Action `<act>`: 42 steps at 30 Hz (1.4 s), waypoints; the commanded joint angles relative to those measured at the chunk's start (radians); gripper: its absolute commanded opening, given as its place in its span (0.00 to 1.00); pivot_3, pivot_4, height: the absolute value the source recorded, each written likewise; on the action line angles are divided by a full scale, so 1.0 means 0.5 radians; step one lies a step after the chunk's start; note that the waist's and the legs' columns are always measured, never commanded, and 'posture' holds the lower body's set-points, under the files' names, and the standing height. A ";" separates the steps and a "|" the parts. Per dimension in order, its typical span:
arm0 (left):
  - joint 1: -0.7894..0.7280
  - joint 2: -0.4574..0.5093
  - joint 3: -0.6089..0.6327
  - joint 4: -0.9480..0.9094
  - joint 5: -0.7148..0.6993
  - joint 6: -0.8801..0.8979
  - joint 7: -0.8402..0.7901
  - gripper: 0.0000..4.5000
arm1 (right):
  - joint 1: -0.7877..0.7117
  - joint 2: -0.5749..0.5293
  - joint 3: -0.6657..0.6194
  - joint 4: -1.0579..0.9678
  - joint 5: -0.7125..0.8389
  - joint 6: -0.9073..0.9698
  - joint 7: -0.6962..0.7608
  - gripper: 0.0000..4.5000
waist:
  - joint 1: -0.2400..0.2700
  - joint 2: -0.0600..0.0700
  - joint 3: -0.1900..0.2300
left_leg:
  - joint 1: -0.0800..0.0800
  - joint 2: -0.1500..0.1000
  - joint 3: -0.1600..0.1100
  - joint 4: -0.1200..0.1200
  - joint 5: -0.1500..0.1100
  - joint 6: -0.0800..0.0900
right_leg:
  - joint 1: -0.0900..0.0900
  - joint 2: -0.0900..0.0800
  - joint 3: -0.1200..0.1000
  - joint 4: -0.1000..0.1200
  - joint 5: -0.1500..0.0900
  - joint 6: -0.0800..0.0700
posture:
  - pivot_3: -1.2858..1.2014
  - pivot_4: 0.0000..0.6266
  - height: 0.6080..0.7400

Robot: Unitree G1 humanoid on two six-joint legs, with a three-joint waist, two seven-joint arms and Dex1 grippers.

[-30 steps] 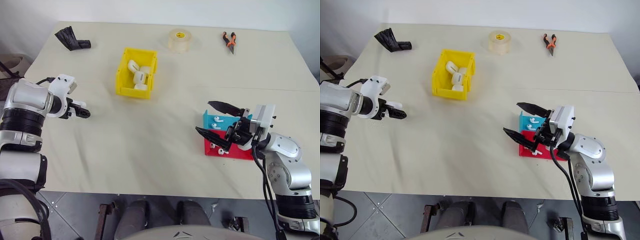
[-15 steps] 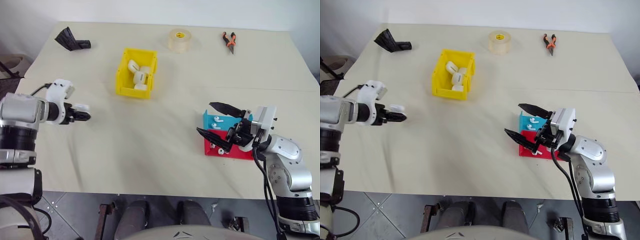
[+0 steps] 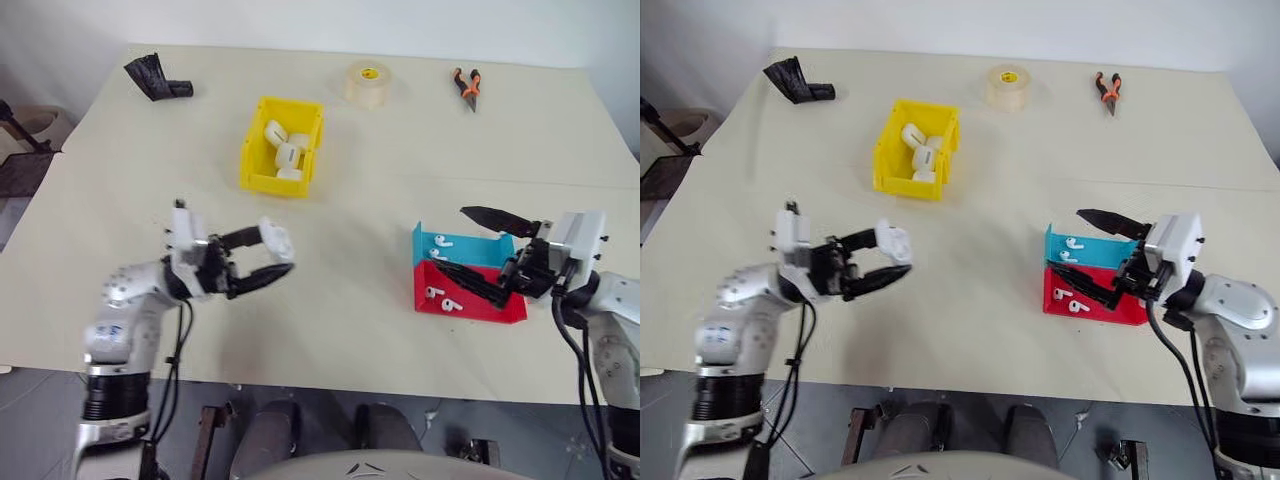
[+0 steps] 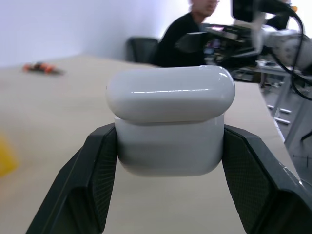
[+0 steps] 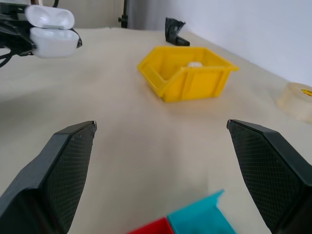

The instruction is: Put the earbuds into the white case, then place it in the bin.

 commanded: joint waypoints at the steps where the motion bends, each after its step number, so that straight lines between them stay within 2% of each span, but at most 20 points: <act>1: -0.039 -0.145 -0.183 0.022 0.044 -0.244 -0.037 0.62 | 0.138 -0.079 -0.244 -0.110 0.063 0.035 0.009 1.00 | 0.007 0.000 0.000 | 0.000 0.000 0.000 0.000 0.000 0.001 | 0.002 0.000 -0.001 -0.005 0.000 0.000 | 0.52 0.24 1.00; 3: -0.086 -0.237 -0.289 0.118 0.082 -0.384 -0.097 0.62 | 0.265 -0.116 -0.371 -0.124 0.039 0.029 0.034 1.00 | 0.012 0.000 0.000 | -0.001 -0.001 0.001 -0.001 0.001 0.003 | 0.004 0.000 -0.005 -0.009 0.001 0.002 | 0.52 0.24 1.00; 7: -0.218 -0.376 -0.410 0.277 0.037 -0.349 -0.125 0.62 | 0.528 -0.146 -0.662 -0.138 0.032 0.059 0.058 1.00 | 0.018 0.001 0.000 | -0.001 -0.002 0.002 -0.001 0.002 0.005 | 0.005 0.000 -0.007 -0.011 0.001 0.003 | 0.52 0.24 1.00; 11: -0.339 -0.400 -0.642 0.521 0.169 -0.697 -0.488 0.62 | 0.880 -0.180 -0.912 -0.220 -0.084 0.250 -0.015 1.00 | 0.015 0.006 -0.004 | 0.001 -0.002 0.005 -0.003 0.001 0.005 | 0.006 0.000 -0.007 -0.011 0.001 0.003 | 0.52 0.24 1.00; 16: -0.426 -0.454 -0.660 0.680 0.155 -0.783 -0.531 0.62 | 1.027 -0.160 -0.991 -0.392 -0.023 0.325 0.002 1.00 | -0.004 0.007 -0.004 | 0.001 0.001 0.010 -0.003 0.002 0.006 | 0.006 0.001 -0.005 -0.015 0.001 0.003 | 0.52 0.24 1.00; 20: -0.447 -0.459 -0.658 0.744 0.188 -0.864 -0.513 0.62 | 1.038 -0.259 -0.934 -0.536 -0.056 0.529 -0.074 1.00 | 0.003 0.010 -0.006 | 0.002 0.001 0.010 -0.003 0.002 0.006 | 0.006 0.001 -0.005 -0.015 0.001 0.003 | 0.52 0.24 1.00; 25: -0.498 -0.448 -0.682 0.825 0.334 -0.894 -0.388 0.62 | 0.783 -0.737 -0.565 -0.703 -0.025 1.047 -0.201 1.00 | 0.006 0.010 -0.006 | 0.001 0.000 0.007 -0.001 0.002 0.007 | 0.007 0.000 -0.005 -0.015 0.002 0.003 | 0.52 0.24 1.00; 27: -0.512 -0.452 -0.685 0.845 0.381 -0.910 -0.337 0.62 | 0.584 -0.914 -0.312 -0.696 -0.052 1.149 -0.234 1.00 | 0.007 0.010 -0.006 | 0.000 0.001 0.006 -0.001 0.002 0.007 | 0.007 0.001 -0.006 -0.016 0.002 0.003 | 0.52 0.24 1.00; 30: -0.523 -0.455 -0.689 0.853 0.413 -0.924 -0.283 0.62 | 0.289 -1.065 0.075 -0.623 -0.183 1.189 -0.286 1.00 | 0.010 0.010 -0.006 | -0.002 -0.001 0.002 -0.001 0.002 0.007 | 0.005 0.000 -0.007 -0.016 0.002 0.003 | 0.52 0.24 1.00; 36: -0.493 -0.443 -0.715 0.780 0.405 -0.889 -0.257 0.62 | -0.093 -1.118 0.572 -0.425 -0.381 1.186 -0.199 1.00 | 0.008 0.010 -0.006 | -0.006 -0.004 -0.001 -0.001 0.002 0.007 | 0.003 -0.002 -0.010 -0.017 0.002 0.004 | 0.52 0.24 1.00; 42: -0.475 -0.443 -0.733 0.737 0.403 -0.859 -0.232 0.62 | -0.437 -1.048 0.881 -0.271 -0.531 1.211 -0.116 1.00 | 0.001 0.010 -0.006 | -0.006 -0.001 0.001 -0.001 0.002 0.007 | 0.003 -0.001 -0.010 -0.017 0.002 0.004 | 0.52 0.24 1.00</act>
